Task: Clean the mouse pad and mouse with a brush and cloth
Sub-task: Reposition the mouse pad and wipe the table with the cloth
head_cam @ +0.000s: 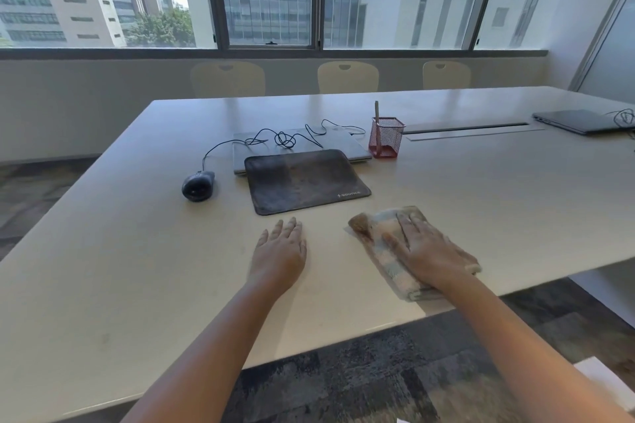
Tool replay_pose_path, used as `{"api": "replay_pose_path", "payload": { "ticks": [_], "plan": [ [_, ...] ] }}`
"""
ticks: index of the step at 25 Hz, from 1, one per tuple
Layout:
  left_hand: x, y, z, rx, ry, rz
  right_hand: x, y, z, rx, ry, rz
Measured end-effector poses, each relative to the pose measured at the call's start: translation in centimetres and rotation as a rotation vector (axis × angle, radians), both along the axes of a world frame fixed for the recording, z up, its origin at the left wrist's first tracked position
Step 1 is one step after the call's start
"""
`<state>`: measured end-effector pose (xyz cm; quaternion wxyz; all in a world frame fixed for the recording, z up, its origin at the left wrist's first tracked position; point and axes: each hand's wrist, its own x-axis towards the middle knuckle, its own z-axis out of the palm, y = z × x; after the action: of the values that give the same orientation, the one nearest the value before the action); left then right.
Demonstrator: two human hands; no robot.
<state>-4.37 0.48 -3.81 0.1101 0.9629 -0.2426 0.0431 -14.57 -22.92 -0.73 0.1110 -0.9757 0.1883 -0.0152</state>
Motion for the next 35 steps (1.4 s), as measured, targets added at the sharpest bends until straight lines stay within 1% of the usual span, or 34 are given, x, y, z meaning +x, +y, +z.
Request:
{"api": "replay_pose_path", "payload": {
  "ticks": [4,8,15,19,22,27,29,33,35],
  "plan": [
    [-0.1,0.1,-0.1,-0.011,-0.006,-0.001,-0.8,0.7,-0.7,-0.111,-0.018,0.027],
    [0.1,0.1,-0.2,-0.01,-0.013,0.001,0.1,1.0,-0.9,-0.162,-0.044,-0.023],
    [0.2,0.2,-0.3,0.004,-0.019,0.017,2.7,-1.3,-0.5,-0.105,-0.06,-0.044],
    [0.1,0.3,-0.2,-0.007,-0.01,0.031,4.0,-4.9,-0.1,-0.09,-0.071,-0.071],
    [0.1,0.3,-0.2,-0.001,-0.002,0.041,4.6,-9.0,0.1,-0.058,-0.093,-0.145],
    [0.0,0.4,-0.2,0.018,0.006,0.186,5.6,-13.9,0.9,-0.031,-0.109,-0.277],
    [0.0,0.2,-0.2,0.026,0.016,0.206,6.2,-14.3,1.3,-0.043,-0.161,-0.26],
    [0.1,0.2,-0.1,0.023,0.018,0.206,7.9,-14.6,3.1,-0.073,-0.271,-0.131],
    [0.0,0.2,0.0,0.025,0.017,0.209,8.8,-15.2,3.9,-0.057,-0.286,-0.105]
  ]
}}
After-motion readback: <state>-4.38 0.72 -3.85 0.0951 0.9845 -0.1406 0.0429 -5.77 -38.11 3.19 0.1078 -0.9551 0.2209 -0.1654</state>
